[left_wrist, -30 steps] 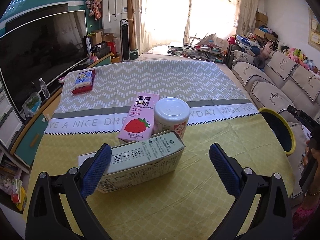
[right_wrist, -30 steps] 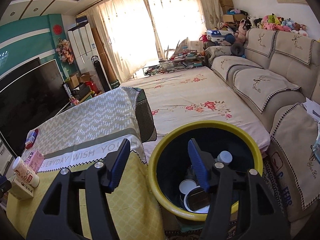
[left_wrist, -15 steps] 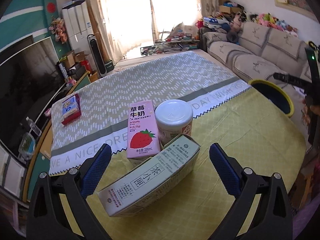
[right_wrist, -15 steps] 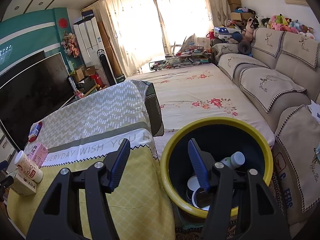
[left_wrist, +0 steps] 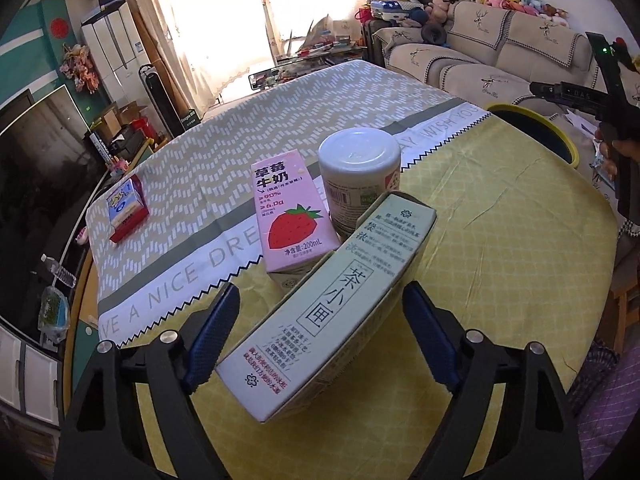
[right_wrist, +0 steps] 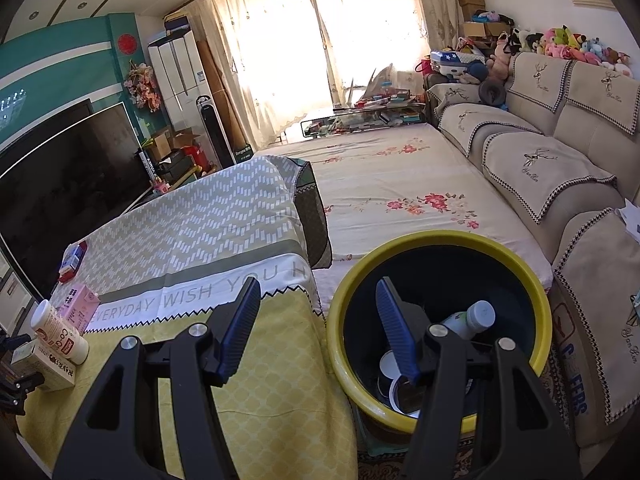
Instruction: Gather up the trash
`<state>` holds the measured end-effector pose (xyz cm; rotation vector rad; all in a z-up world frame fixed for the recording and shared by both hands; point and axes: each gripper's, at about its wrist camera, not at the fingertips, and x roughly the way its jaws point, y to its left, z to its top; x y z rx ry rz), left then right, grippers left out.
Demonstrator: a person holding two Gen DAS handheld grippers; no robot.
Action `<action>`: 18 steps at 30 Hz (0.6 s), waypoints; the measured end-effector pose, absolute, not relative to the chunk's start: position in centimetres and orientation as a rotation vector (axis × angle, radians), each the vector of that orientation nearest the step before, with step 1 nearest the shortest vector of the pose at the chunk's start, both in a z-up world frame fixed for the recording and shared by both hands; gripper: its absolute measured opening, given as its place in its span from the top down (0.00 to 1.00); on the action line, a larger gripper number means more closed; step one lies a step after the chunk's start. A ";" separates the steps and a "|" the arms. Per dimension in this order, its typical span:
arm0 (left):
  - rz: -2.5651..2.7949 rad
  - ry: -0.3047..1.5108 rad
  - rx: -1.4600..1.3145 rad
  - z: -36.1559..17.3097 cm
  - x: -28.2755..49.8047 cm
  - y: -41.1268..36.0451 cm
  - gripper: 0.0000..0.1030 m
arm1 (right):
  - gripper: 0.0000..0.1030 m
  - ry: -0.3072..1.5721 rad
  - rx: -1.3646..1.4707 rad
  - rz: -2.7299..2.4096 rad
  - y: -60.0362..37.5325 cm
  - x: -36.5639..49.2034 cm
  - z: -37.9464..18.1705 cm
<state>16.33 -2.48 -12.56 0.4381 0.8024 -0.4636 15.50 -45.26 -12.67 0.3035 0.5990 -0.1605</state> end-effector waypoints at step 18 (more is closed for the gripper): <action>-0.616 0.825 0.417 -11.7 12.7 -6.4 0.61 | 0.44 0.607 0.329 -0.137 -45.6 15.3 -13.0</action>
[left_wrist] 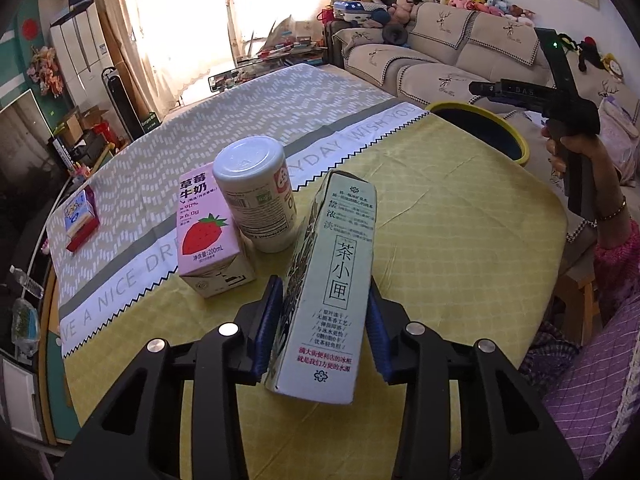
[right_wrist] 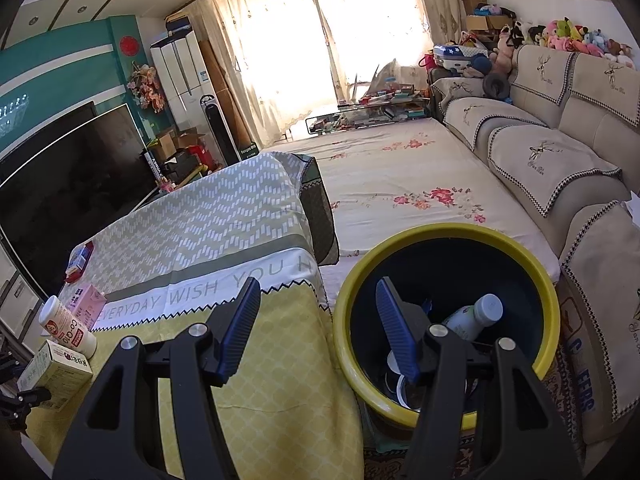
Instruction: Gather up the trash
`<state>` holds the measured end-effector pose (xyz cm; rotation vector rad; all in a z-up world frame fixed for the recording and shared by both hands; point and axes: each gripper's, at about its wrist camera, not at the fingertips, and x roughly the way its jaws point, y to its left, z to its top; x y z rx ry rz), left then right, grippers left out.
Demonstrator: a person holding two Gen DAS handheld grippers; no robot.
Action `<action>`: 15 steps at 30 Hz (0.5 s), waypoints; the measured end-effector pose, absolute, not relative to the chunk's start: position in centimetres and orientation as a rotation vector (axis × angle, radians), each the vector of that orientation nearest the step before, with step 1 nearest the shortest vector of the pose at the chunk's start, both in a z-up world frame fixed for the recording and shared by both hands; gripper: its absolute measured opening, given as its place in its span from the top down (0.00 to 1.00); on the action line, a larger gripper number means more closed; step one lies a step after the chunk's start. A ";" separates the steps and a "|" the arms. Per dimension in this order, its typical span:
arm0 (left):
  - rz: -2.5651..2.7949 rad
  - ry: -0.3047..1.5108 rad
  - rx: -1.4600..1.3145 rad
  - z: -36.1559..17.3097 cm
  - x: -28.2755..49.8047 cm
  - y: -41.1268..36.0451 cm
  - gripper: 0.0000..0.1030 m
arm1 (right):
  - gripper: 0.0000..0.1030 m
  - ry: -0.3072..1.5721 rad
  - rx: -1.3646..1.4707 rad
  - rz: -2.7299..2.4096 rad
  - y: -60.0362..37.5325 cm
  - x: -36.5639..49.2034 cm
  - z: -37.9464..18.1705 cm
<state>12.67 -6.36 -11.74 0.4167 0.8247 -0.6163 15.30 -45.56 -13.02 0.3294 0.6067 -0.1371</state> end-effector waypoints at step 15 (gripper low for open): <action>-0.577 0.686 0.431 -9.2 10.2 -11.7 0.71 | 0.44 0.570 0.370 -0.168 -47.4 13.5 -12.8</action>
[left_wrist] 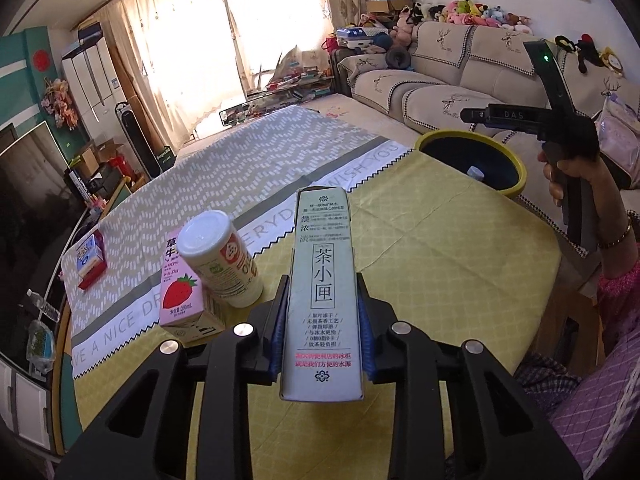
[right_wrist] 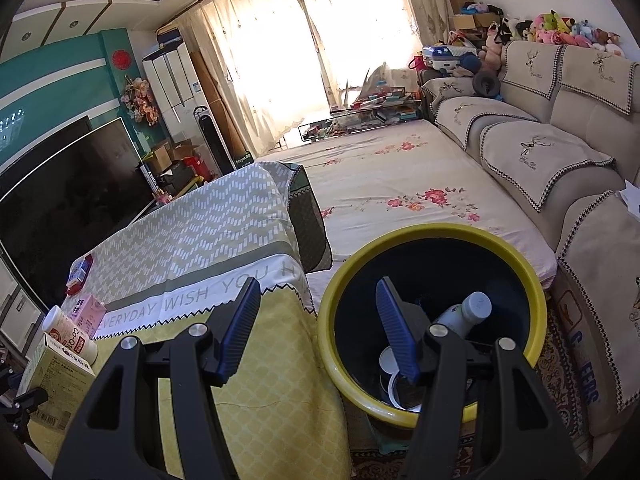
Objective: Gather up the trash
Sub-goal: 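Carry the tea carton over the yellow bin and open the left gripper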
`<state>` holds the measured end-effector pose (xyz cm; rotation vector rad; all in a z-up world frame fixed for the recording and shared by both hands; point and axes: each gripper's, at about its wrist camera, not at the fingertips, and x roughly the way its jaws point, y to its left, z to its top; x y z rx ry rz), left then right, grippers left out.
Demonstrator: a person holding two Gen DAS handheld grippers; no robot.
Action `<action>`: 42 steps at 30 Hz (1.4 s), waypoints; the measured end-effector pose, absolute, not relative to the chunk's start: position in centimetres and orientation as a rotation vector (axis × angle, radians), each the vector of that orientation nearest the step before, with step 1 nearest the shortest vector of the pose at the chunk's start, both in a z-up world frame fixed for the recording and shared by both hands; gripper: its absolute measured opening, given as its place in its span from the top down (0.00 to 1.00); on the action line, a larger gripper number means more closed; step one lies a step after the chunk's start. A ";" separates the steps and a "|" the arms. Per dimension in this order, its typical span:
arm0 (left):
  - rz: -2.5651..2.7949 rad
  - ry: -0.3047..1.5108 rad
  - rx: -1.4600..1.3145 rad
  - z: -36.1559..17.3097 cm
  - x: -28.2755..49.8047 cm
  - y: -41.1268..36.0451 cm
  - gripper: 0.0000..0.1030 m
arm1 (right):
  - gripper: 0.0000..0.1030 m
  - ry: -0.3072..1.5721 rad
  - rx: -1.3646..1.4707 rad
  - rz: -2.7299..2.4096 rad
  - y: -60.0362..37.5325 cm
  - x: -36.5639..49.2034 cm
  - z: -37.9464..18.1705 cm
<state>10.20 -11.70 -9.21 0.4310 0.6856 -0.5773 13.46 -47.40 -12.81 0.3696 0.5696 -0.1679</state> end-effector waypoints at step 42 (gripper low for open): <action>-0.816 0.599 0.357 -6.3 15.4 -41.2 0.32 | 0.42 0.530 0.479 -0.430 -59.1 4.3 -14.1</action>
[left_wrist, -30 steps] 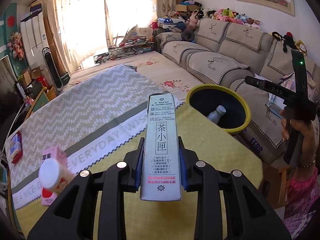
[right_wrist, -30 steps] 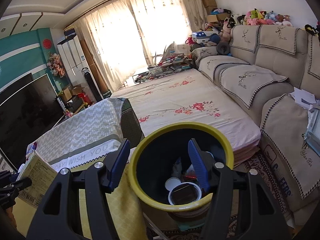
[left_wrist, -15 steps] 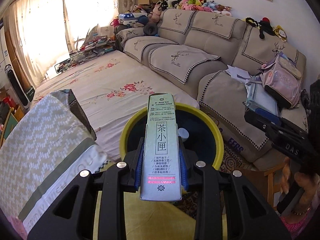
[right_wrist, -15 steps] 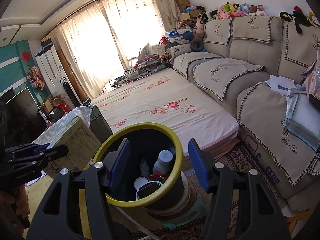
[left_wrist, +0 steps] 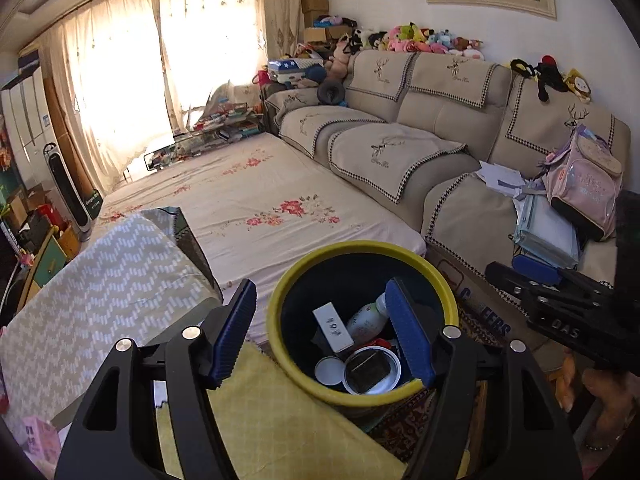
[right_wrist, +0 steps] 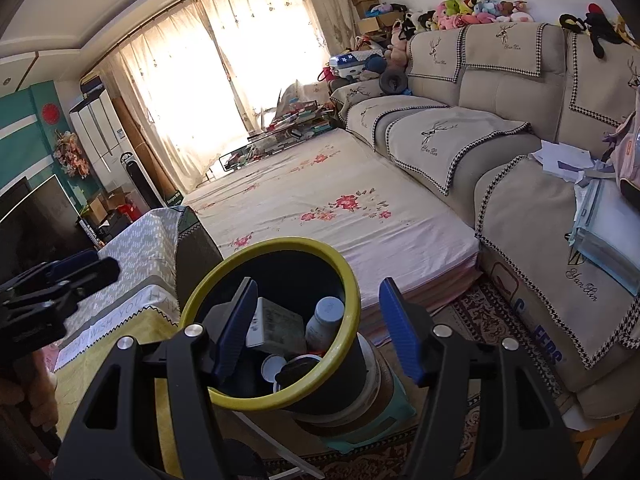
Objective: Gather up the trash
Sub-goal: 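Carry the tea carton over the yellow bin and open the left gripper, then grasp the white supplement jar with the right gripper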
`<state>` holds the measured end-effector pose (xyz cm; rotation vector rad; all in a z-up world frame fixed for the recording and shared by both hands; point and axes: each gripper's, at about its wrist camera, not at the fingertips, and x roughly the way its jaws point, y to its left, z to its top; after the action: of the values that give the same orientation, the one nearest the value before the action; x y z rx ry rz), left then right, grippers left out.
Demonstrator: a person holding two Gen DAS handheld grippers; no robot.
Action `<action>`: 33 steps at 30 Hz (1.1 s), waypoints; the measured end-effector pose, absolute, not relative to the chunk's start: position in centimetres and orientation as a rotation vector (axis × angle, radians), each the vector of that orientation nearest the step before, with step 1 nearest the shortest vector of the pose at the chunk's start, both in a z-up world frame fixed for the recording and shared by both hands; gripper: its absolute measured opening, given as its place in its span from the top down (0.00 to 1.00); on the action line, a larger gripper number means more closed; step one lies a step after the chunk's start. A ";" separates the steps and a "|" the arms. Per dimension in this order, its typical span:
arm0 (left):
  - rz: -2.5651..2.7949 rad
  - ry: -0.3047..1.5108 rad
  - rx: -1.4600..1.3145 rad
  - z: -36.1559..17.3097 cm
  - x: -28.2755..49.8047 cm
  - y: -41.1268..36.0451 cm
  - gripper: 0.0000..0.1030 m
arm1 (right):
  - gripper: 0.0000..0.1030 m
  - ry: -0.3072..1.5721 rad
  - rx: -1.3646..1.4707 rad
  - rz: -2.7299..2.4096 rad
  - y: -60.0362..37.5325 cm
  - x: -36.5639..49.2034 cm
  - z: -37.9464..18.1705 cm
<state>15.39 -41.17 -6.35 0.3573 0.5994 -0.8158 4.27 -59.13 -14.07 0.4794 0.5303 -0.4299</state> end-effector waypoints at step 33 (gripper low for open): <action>-0.132 0.486 0.039 -3.2 6.6 -2.3 0.07 | 0.38 0.606 0.210 0.108 -34.1 12.6 -10.6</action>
<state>6.58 -2.29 -3.24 0.0393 0.4863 -0.1323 12.65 -34.06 -10.63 0.2100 0.6062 0.1075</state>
